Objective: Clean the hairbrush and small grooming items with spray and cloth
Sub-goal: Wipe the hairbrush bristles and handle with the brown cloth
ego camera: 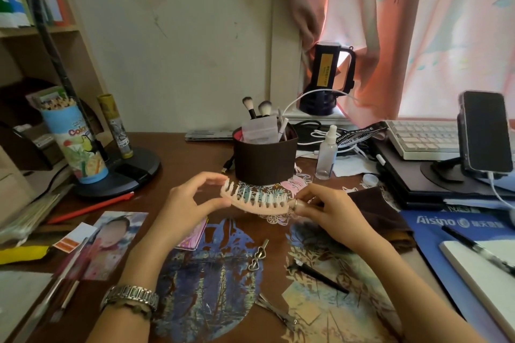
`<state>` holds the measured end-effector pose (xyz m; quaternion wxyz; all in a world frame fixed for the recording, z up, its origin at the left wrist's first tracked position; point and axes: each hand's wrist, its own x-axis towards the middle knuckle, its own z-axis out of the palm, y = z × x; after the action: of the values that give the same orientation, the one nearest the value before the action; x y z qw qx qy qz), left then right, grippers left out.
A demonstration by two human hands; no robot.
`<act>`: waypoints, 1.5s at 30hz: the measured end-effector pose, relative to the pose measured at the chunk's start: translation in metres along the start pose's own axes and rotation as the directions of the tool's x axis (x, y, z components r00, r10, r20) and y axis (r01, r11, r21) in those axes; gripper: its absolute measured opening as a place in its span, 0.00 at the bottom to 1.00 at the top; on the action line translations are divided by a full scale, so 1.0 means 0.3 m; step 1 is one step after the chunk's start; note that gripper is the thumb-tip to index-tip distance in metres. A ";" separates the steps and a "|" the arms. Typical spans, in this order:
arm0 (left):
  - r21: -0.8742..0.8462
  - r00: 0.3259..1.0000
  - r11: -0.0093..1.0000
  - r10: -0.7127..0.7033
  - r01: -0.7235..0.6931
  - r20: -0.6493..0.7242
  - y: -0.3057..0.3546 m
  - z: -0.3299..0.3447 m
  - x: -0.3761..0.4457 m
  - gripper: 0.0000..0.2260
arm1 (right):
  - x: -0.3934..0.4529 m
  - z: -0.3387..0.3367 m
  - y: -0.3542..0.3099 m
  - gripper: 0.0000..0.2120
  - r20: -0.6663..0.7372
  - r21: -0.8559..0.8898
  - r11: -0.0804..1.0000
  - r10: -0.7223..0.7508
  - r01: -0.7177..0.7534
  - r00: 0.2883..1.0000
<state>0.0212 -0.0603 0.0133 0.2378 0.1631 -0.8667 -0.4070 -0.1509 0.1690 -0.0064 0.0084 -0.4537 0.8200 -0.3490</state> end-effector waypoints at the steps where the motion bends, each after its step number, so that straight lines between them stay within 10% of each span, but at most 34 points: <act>1: -0.042 1.000 0.999 -0.004 0.003 -0.021 0.004 0.004 0.002 0.15 | 0.001 -0.002 0.002 0.06 0.006 0.033 0.999 0.014 -0.014 1.000; 16: -0.059 0.985 0.998 -0.010 0.000 -0.171 0.029 0.072 0.005 0.08 | -0.006 0.031 -0.016 0.18 -0.053 -0.186 0.980 -0.086 0.075 0.995; 27: -0.032 0.996 0.999 -0.036 0.039 0.077 0.018 0.038 0.012 0.38 | -0.004 0.011 0.004 0.12 -0.049 -0.119 0.987 -0.116 0.110 0.992; 41: -0.082 0.955 0.981 -0.151 0.177 0.255 -0.031 0.031 0.025 0.41 | -0.011 -0.004 -0.013 0.14 0.108 -0.231 0.967 -0.087 0.110 0.990; 45: -0.046 0.940 0.978 -0.180 0.201 0.290 -0.037 0.034 0.026 0.45 | -0.018 -0.079 -0.017 0.14 0.140 -0.023 1.000 -0.007 0.010 0.990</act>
<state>0.0103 -0.0644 0.0010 0.0760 0.1770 -0.8562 -0.4794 -0.1518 0.1847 0.0128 0.0590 -0.4805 0.8195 -0.3066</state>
